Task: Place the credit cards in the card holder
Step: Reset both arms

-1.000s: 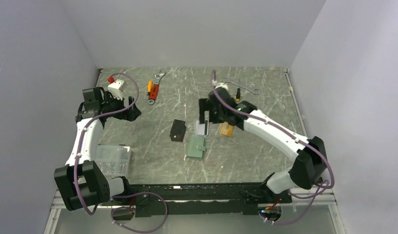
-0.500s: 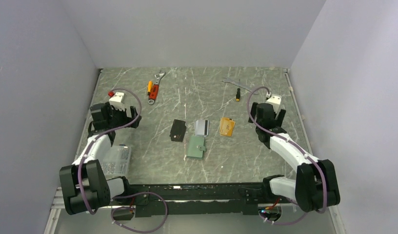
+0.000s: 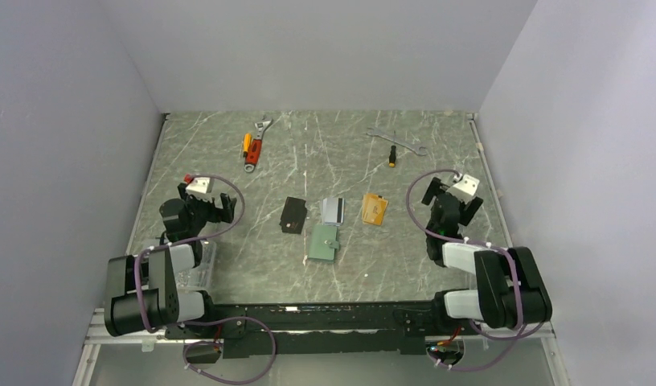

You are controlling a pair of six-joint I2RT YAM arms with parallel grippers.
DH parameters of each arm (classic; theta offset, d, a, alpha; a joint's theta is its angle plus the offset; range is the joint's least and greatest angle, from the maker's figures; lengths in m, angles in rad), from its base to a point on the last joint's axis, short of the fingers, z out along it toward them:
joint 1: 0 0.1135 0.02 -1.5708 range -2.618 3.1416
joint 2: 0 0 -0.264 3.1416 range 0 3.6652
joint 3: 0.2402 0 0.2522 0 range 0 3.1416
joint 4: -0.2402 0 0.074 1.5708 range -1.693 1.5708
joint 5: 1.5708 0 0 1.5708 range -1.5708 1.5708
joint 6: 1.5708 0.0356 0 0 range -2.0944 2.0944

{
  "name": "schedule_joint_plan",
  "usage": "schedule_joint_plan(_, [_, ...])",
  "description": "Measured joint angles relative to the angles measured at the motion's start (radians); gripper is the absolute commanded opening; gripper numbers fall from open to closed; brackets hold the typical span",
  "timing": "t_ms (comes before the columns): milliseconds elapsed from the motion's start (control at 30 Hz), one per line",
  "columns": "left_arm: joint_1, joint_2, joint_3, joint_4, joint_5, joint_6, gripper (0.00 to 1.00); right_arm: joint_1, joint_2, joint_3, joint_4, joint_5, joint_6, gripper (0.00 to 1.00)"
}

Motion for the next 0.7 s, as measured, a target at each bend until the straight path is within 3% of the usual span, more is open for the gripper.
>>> schedule_joint_plan(100, [-0.045,0.011,-0.016,0.060,-0.039,0.011,0.99,-0.004,0.060,-0.082,0.194,-0.003,-0.017,0.99])
schedule_joint_plan(300, [-0.097,0.051,-0.031,0.179,-0.092,0.035,0.99,-0.005,0.169,-0.132,0.377,-0.091,-0.082,1.00])
schedule_joint_plan(700, [-0.098,0.054,-0.034,0.214,-0.119,0.042,0.99,-0.077,0.204,-0.056,0.344,-0.214,-0.069,1.00])
